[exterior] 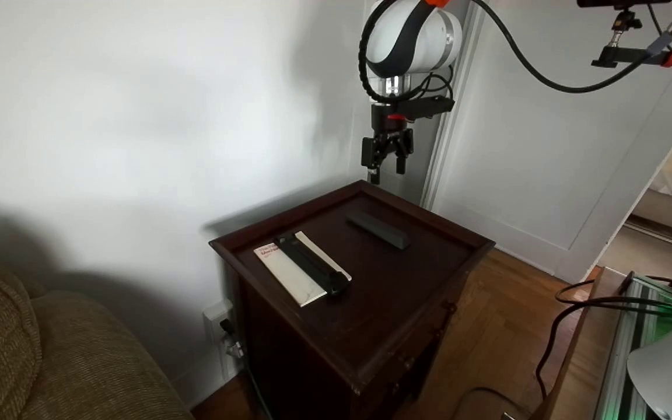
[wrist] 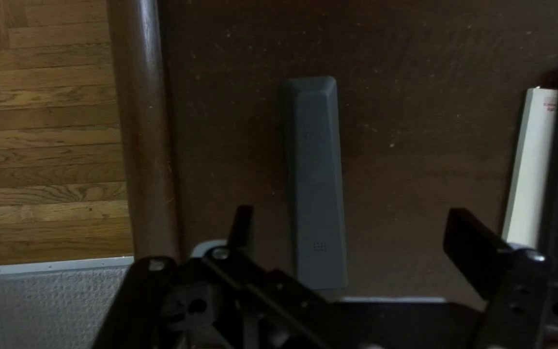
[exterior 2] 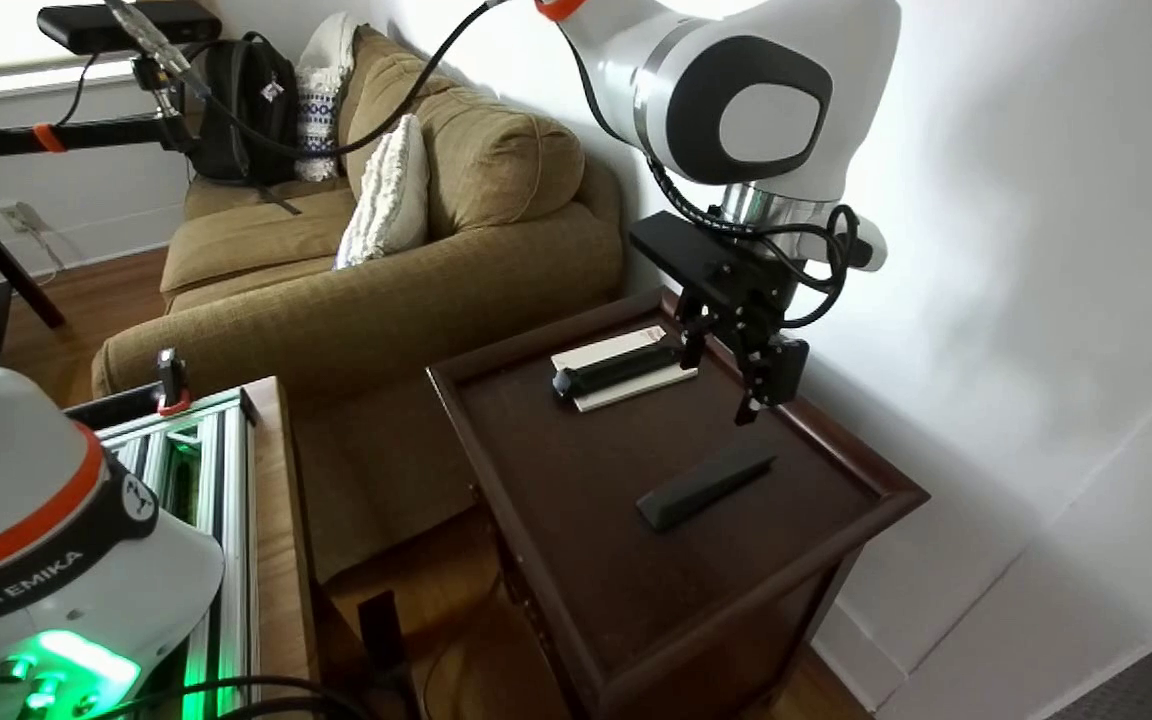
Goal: Turn the black remote over
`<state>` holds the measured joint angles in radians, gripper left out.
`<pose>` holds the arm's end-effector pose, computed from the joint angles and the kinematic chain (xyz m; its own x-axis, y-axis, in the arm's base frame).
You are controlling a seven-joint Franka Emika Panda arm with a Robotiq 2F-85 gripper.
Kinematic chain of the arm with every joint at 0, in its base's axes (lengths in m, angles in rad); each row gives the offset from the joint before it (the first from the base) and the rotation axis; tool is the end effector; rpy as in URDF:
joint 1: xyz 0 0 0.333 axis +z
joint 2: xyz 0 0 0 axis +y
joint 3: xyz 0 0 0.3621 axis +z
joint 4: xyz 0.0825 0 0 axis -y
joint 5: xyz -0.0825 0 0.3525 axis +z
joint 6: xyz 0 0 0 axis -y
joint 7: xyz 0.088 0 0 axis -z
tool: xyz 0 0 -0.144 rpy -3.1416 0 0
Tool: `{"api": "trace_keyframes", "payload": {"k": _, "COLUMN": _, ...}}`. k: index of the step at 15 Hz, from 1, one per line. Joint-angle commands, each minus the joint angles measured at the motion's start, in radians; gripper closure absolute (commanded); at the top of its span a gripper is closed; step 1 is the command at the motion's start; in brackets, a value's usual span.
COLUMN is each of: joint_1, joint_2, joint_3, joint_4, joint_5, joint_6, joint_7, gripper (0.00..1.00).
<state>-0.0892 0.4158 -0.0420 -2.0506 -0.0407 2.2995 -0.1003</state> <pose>0.5643 -0.0758 0.2510 0.9854 -0.0013 -0.1700 0.0031 -0.9997 0.0255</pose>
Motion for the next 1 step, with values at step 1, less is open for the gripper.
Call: {"api": "trace_keyframes", "payload": {"k": 1, "joint_1": 0.002, "joint_2": 0.0, "joint_3": -0.002, "joint_4": 0.002, "joint_5": 0.001, "joint_6": -0.003, "joint_7": -0.001, "gripper": 0.0}}
